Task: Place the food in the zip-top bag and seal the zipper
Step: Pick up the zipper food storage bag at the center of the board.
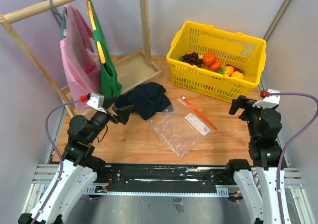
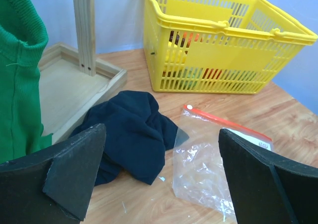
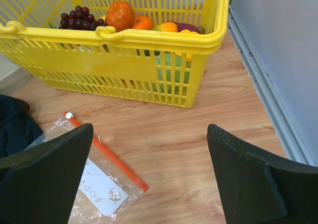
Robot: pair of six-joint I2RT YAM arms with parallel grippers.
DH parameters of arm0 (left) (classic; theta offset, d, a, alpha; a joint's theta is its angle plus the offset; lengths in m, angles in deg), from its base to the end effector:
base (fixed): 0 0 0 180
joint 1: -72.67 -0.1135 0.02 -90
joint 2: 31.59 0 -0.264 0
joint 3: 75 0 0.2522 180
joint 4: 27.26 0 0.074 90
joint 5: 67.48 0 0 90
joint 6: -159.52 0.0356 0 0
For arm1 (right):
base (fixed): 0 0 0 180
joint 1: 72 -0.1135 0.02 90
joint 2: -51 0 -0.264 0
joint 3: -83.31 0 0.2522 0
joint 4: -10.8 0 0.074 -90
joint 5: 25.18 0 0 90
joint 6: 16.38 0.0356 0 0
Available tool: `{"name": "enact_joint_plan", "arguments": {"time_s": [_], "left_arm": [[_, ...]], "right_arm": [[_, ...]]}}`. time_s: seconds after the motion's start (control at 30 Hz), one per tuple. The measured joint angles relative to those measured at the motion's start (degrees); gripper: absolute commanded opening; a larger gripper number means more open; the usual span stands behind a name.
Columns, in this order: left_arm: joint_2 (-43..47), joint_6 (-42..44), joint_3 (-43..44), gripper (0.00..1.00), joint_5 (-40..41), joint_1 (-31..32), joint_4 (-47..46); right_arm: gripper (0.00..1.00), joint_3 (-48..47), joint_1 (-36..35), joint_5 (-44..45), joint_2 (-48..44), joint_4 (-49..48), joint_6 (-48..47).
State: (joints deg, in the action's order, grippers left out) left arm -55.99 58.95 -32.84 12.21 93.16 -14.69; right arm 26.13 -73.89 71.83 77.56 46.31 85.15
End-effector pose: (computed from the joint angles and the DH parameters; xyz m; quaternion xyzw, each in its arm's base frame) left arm 0.1180 -0.0509 0.3094 0.1242 0.6634 -0.2553 0.6923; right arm 0.1099 -0.0007 0.3507 0.1030 0.7292 0.0341 0.6757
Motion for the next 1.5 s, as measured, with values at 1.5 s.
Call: {"name": "enact_joint_plan", "arguments": {"time_s": [1.5], "left_arm": [[-37.5,-17.1,2.5,0.92,3.2,21.4,-6.9]], "right_arm": [[0.98,14.4,-3.1,-26.6,40.0,-19.5,8.0]]}}
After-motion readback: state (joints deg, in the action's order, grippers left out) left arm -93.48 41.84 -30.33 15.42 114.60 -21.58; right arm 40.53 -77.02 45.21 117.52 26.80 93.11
